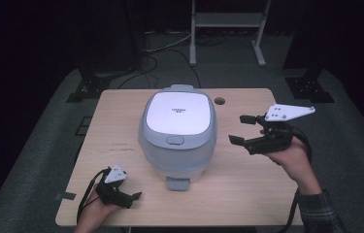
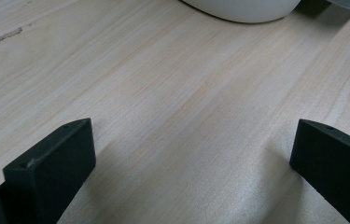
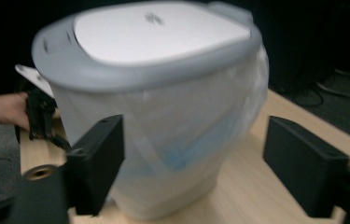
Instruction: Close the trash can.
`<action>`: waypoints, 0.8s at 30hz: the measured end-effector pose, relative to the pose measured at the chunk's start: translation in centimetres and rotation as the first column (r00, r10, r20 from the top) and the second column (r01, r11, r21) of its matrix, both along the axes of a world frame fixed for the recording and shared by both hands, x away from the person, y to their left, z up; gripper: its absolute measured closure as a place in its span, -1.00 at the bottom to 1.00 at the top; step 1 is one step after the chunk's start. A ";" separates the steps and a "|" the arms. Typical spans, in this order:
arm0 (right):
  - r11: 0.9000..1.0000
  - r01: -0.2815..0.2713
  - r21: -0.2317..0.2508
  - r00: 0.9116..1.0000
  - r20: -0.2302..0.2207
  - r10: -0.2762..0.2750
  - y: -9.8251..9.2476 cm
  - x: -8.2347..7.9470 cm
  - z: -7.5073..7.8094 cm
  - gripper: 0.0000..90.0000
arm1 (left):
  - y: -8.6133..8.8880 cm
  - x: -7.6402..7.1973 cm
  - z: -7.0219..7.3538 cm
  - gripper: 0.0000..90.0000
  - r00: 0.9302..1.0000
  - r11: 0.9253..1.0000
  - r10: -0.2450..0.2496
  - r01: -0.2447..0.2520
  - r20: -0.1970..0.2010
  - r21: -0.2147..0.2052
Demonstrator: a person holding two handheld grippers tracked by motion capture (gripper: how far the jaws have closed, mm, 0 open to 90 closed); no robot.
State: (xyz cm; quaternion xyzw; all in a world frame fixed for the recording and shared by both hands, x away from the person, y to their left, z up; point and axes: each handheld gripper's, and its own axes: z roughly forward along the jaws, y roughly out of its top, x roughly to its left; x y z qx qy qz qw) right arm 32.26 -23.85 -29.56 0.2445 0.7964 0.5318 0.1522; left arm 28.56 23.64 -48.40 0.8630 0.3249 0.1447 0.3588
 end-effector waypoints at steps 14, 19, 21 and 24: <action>0.989 0.135 -0.054 0.988 -0.069 -0.138 -2.7 -1.3 -8.0 -0.81 | 0.0 0.0 0.0 -1.00 1.000 1.000 0.000 0.000 -0.002 0.002; 0.982 0.173 -0.079 0.979 -0.094 -0.180 -3.6 -1.8 -10.7 -0.90 | 0.0 0.0 0.0 -1.00 1.000 1.000 -0.001 0.001 -0.002 0.002; 0.977 0.189 -0.097 0.975 -0.102 -0.199 -3.8 -2.0 -11.7 -0.96 | 0.0 0.0 0.0 -1.00 1.000 1.000 -0.002 0.002 0.000 0.004; 0.972 0.203 -0.114 0.971 -0.106 -0.216 -4.1 -2.3 -13.0 -0.96 | 0.0 0.0 0.0 -1.00 1.000 1.000 0.000 0.000 -0.001 0.001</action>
